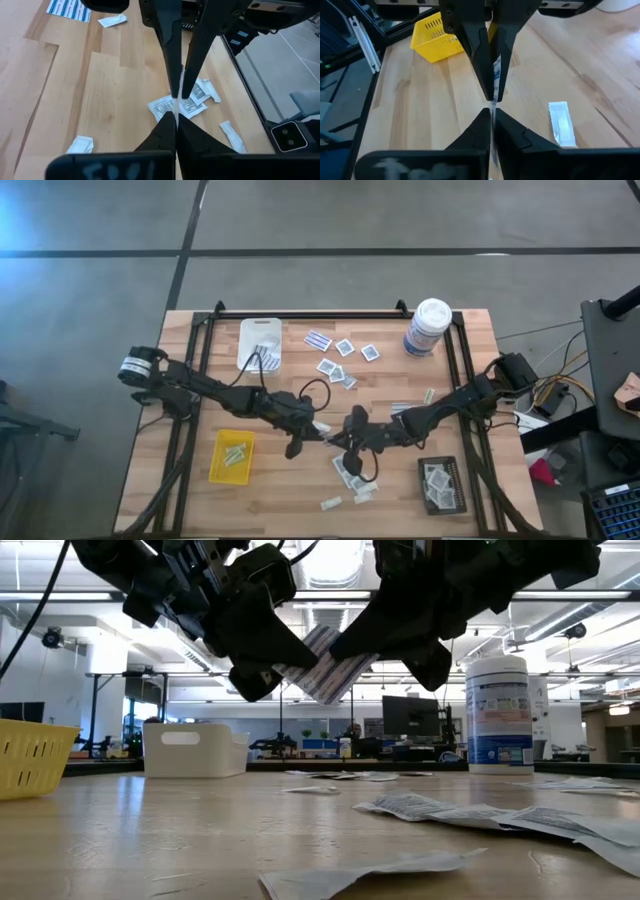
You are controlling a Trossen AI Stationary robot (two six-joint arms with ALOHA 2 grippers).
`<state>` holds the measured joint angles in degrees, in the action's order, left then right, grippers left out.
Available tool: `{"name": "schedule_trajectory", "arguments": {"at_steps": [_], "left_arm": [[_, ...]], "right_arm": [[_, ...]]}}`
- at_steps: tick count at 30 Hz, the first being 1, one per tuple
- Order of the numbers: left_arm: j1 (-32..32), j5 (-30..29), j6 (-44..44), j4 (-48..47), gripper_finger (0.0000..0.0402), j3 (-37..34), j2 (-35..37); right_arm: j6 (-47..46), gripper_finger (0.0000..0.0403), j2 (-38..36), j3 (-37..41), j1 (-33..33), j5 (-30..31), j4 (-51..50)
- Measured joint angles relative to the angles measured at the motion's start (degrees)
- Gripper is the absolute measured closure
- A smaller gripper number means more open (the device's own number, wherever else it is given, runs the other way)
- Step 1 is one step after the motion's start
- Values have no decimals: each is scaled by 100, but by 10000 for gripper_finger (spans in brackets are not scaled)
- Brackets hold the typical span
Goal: Pick & Place First Aid Supplies
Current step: Put the blue bandage into the white bin
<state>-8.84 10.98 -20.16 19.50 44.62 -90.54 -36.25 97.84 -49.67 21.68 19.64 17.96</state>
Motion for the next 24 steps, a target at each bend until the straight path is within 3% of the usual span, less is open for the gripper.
{"name": "schedule_trajectory", "arguments": {"at_steps": [12,19,24], "left_arm": [[211,-15,103,-963,401,2,246],[591,-220,400,-1820,401,-9,738],[962,-310,405,-1889,401,-350,1234]], "right_arm": [[-43,307,-215,7,-36,-15,-587],[-43,298,-453,7,-18,-17,-739],[-109,307,-459,7,10,-50,-836]]}}
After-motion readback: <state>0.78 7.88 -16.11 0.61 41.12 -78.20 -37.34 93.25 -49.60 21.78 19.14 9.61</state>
